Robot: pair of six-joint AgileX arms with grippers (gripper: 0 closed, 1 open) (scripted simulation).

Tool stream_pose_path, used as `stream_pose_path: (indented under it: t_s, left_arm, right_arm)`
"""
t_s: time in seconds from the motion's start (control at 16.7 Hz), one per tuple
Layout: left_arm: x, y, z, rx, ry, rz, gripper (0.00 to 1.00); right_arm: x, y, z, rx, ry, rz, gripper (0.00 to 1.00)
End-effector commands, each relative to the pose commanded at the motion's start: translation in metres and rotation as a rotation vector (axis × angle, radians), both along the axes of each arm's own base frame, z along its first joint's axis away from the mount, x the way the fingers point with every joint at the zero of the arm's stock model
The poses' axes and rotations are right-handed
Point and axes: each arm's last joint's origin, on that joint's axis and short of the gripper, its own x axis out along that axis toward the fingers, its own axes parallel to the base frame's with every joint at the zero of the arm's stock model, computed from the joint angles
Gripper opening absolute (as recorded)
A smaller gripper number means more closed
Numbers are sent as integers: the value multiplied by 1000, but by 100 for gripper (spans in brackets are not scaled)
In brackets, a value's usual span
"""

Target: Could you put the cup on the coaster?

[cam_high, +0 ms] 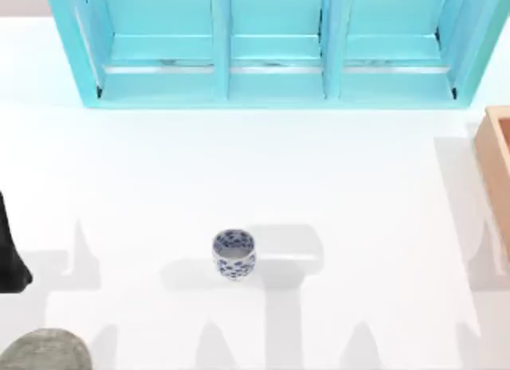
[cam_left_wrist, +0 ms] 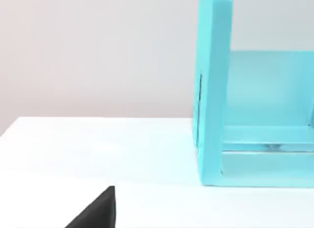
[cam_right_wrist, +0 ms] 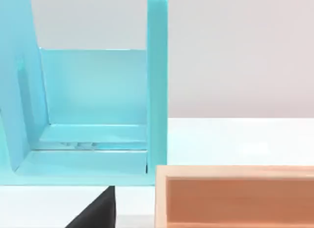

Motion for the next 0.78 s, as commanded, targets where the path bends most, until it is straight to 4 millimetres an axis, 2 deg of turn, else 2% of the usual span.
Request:
stream_pose_path:
  t_s: [0.18, 0.3, 0.54, 0.78]
  left_arm:
    - [0, -1, 2, 5, 4, -9, 100]
    - [0, -4, 13, 32, 30, -47, 100]
    - [7, -18, 51, 146, 158, -176, 100]
    - [36, -44, 96, 343, 372, -362, 100]
  right_arm:
    - [0, 0, 0, 0, 0, 0, 100]
    - [0, 0, 0, 0, 0, 0, 100]
    - [0, 0, 0, 0, 0, 0, 100]
    - [0, 0, 0, 0, 0, 0, 100]
